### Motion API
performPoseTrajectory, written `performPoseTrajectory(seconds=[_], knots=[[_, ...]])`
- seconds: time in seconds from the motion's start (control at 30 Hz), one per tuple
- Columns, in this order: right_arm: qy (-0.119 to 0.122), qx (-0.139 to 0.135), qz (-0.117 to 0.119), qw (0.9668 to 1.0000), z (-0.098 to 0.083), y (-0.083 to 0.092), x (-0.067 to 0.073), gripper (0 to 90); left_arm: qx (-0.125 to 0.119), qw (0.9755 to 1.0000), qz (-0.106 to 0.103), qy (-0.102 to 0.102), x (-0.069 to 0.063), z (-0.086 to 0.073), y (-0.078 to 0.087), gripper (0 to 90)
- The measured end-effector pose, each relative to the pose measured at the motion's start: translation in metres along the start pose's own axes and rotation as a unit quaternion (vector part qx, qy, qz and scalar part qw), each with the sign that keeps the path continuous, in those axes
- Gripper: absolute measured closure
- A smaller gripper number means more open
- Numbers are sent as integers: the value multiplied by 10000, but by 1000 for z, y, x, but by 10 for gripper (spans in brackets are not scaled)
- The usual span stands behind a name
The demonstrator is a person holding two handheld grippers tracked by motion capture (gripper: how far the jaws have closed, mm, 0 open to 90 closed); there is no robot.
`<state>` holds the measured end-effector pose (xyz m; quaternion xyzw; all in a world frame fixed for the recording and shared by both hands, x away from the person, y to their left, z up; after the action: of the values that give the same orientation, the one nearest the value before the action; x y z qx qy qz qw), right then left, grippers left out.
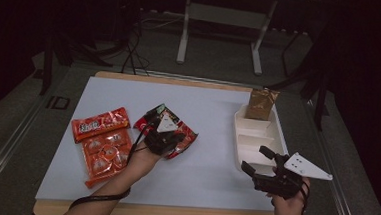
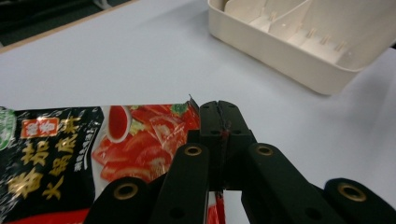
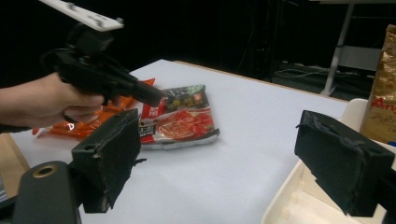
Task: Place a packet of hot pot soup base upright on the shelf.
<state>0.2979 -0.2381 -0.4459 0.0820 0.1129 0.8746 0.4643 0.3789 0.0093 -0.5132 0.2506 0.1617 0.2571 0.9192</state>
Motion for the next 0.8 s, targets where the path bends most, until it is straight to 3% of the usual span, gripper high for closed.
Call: performPoseTrajectory(seconds=[0.4, 0.7, 0.8], knots=[[-17, 10, 134, 9999, 0, 0, 1, 143, 524, 9985, 120, -105, 17, 7, -41, 900], [-37, 11, 181, 9998, -2, 1, 1, 143, 798, 9966, 160, 77, 33, 14, -66, 900], [-23, 25, 185, 9998, -2, 1, 1, 143, 952, 9952, 237, 26, 37, 15, -74, 900]])
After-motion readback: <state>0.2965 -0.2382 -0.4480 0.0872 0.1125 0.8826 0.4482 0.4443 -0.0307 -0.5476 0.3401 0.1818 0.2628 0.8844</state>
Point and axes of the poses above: each handheld gripper's, and its own axes: y roughly backward along the jaws, z roughly out of its top, x roughly to its left, the point moved 8 cm from there along -y, roughly forward along the jaws, and after that the axes turned 11 degrees about -z, right-handed, at the moved point
